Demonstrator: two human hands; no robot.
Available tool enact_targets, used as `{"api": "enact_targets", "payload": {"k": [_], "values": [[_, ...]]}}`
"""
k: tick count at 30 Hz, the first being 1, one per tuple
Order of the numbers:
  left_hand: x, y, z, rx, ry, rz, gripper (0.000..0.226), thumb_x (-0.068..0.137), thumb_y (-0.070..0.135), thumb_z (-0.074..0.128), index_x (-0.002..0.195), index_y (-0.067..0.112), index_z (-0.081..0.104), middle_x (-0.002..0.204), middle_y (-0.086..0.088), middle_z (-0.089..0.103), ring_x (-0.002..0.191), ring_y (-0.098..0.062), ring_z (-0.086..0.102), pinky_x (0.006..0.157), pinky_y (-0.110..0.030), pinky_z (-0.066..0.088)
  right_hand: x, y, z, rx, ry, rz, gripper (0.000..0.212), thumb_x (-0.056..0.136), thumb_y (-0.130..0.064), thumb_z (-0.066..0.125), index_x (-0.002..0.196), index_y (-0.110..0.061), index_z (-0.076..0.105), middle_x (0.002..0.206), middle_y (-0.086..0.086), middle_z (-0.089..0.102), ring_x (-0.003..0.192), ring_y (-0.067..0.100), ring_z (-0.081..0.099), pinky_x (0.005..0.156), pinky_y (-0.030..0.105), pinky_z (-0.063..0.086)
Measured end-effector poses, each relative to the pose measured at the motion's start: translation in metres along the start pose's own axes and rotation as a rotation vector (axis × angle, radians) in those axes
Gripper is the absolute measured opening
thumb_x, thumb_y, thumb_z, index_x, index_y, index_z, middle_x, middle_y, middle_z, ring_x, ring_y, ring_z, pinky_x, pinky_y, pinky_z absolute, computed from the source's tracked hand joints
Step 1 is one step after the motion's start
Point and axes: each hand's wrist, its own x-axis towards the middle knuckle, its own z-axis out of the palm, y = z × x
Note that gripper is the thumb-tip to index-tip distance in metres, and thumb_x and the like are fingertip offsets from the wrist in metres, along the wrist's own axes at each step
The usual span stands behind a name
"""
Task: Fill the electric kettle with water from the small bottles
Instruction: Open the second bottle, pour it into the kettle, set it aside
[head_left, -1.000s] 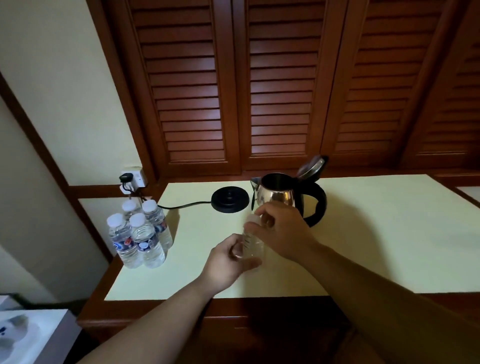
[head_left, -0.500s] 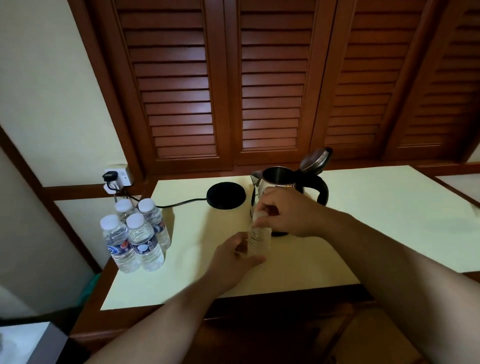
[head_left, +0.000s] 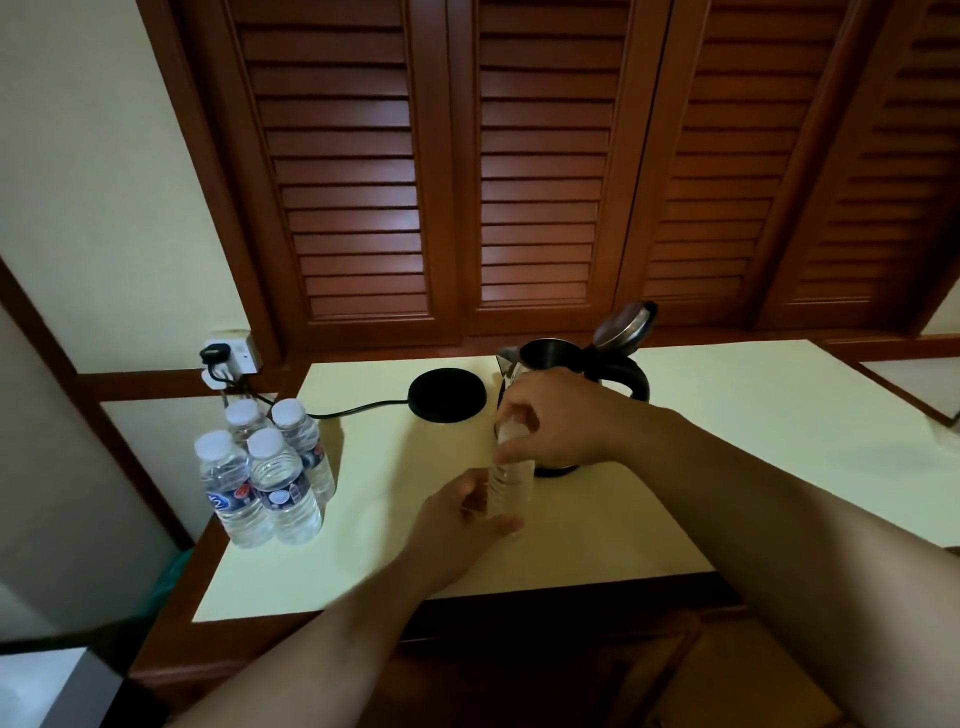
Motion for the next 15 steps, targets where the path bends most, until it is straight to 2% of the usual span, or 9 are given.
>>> {"api": "enact_targets", "payload": {"k": [2,5,7,10,15], "values": [[0.000,0.000,0.000,0.007,0.009,0.002,0.055,0.061,0.060,0.080,0.113,0.048,0.066,0.097,0.019,0.075,0.089,0.007,0.067,0.079,-0.019,0.049,0.001,-0.002,0.002,-0.008,0.026,-0.017,0.031,0.084,-0.049,0.075,0.102,-0.025,0.069,0.093,-0.010,0.060,0.081,0.008,0.058,0.066,0.027,0.047],[-0.001,0.000,0.000,0.009,0.009,0.016,0.060,0.061,0.061,0.079,0.117,0.043,0.068,0.100,0.017,0.076,0.091,0.005,0.068,0.080,-0.019,0.051,0.000,-0.001,-0.001,0.009,0.017,-0.071,0.026,0.090,-0.040,0.071,0.111,-0.026,0.071,0.095,-0.020,0.053,0.086,0.000,0.054,0.070,0.019,0.038],[-0.001,0.000,0.000,-0.006,0.006,0.026,0.055,0.068,0.052,0.084,0.119,0.041,0.068,0.101,0.014,0.076,0.092,0.002,0.069,0.080,-0.017,0.050,-0.004,0.001,-0.007,0.044,0.050,-0.074,0.030,0.091,-0.038,0.070,0.119,-0.028,0.070,0.100,-0.023,0.053,0.092,-0.002,0.055,0.076,0.018,0.039],[-0.003,0.002,-0.001,0.023,0.007,0.037,0.046,0.079,0.039,0.087,0.120,0.042,0.066,0.100,0.015,0.076,0.091,0.005,0.068,0.075,-0.007,0.047,-0.015,0.010,-0.017,0.077,0.101,-0.040,0.036,0.093,-0.036,0.069,0.127,-0.025,0.069,0.110,-0.016,0.057,0.098,0.005,0.058,0.083,0.022,0.047],[-0.004,0.002,0.002,0.044,0.042,0.047,0.042,0.079,0.034,0.088,0.116,0.035,0.069,0.091,0.018,0.075,0.084,0.003,0.067,0.073,-0.007,0.046,-0.040,0.058,0.003,0.150,0.112,0.084,0.027,0.093,-0.034,0.071,0.119,-0.028,0.071,0.108,-0.015,0.064,0.095,0.003,0.061,0.081,0.024,0.050]]}}
